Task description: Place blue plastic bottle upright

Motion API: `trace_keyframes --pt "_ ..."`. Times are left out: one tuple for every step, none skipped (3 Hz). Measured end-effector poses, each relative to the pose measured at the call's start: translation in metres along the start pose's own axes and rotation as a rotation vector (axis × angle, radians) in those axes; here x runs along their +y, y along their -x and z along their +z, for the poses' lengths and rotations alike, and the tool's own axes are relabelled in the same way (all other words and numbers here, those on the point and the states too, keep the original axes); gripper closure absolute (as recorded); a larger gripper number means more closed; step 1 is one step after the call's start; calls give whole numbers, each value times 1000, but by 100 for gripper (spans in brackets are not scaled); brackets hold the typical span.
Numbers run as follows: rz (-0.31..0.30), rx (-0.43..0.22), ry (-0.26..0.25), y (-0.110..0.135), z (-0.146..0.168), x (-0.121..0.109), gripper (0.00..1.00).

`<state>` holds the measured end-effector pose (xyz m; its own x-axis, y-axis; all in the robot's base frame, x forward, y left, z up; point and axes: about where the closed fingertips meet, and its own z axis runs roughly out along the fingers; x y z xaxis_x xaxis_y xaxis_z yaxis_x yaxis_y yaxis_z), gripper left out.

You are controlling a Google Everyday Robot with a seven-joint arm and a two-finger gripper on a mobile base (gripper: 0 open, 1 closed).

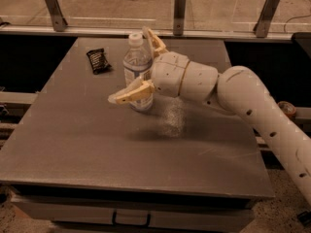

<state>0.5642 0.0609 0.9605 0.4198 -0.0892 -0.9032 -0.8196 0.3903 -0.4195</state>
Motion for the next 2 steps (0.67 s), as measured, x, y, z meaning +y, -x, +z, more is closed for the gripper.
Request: trace_keyframes --pt "-3 7 -5 -1 -1 -1 0" --pt "-33 29 -29 5 -11 -14 0"
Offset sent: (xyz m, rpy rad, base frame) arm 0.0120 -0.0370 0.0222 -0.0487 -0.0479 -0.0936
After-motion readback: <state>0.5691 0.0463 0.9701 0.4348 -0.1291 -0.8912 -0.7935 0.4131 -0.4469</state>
